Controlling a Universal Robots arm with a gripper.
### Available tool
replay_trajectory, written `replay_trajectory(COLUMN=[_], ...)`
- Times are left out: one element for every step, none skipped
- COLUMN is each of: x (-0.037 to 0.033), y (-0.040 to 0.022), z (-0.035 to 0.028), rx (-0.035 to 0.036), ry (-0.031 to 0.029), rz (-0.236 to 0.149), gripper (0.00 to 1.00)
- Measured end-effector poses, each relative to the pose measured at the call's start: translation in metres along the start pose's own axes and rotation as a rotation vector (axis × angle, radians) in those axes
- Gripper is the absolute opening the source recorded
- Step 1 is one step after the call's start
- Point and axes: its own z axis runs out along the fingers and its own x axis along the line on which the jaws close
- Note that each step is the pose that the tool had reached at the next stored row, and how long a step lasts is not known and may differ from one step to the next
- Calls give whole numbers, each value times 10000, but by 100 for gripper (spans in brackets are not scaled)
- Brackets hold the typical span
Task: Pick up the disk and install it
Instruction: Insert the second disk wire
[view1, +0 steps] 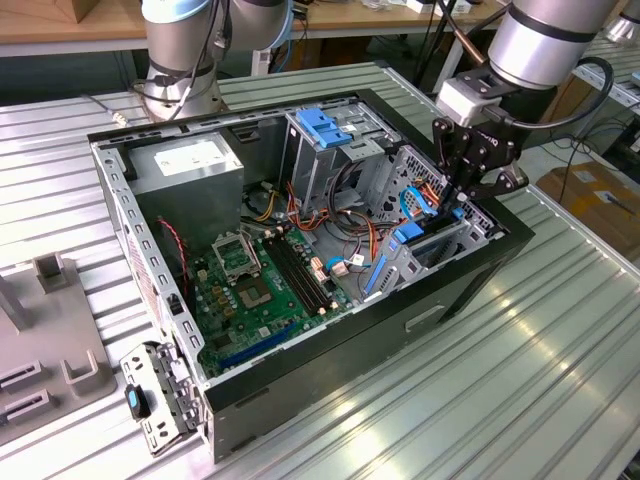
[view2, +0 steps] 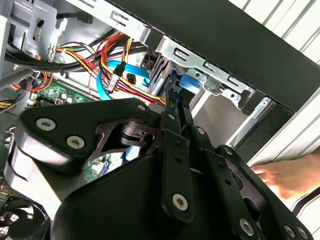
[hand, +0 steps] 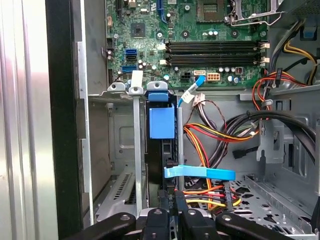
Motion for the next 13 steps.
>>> replay_trajectory(x=[0,0,0,0,-1,-1,0,-1,-1,-1,-1,-1,-1], y=[4,8,11,11,12,16,21,24,25,26,27,28,28], z=[0,1,0,1,5,11,15,22,29,34,43,47,49], rx=[0,-1,0,0,0,0,0,0,0,0,-2,-5,-6], ry=[-1,-2,-1,-1,-1,0,1,0,-2,-2,0,0,1], rz=[0,1,-1,-1,0,1,2,-1,0,0,0,0,0], gripper=[16,16,16,16,16,16,16,16,16,16,16,16,16])
